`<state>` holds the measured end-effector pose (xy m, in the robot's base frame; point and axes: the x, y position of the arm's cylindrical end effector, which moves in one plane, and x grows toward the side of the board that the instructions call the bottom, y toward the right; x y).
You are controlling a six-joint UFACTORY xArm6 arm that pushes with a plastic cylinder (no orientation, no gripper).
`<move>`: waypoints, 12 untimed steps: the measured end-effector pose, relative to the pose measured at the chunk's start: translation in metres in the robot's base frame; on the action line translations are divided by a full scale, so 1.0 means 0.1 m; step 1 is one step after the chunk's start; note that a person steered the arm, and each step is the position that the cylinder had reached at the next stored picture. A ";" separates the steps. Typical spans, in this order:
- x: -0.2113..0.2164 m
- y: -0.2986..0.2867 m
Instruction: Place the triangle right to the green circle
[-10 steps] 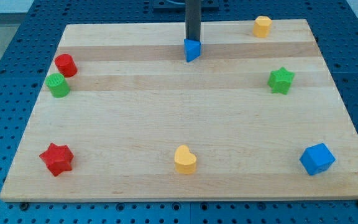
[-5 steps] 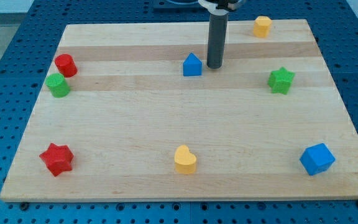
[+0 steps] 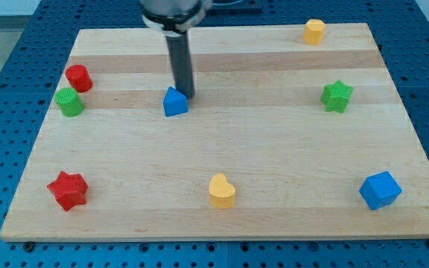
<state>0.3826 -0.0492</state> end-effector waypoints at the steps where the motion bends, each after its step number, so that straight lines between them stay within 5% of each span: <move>1: 0.16 0.02; 5: 0.26 -1.45; 9: -0.77 2.22; 11: -1.89 2.77; 12: -1.91 2.76</move>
<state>0.1915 0.2264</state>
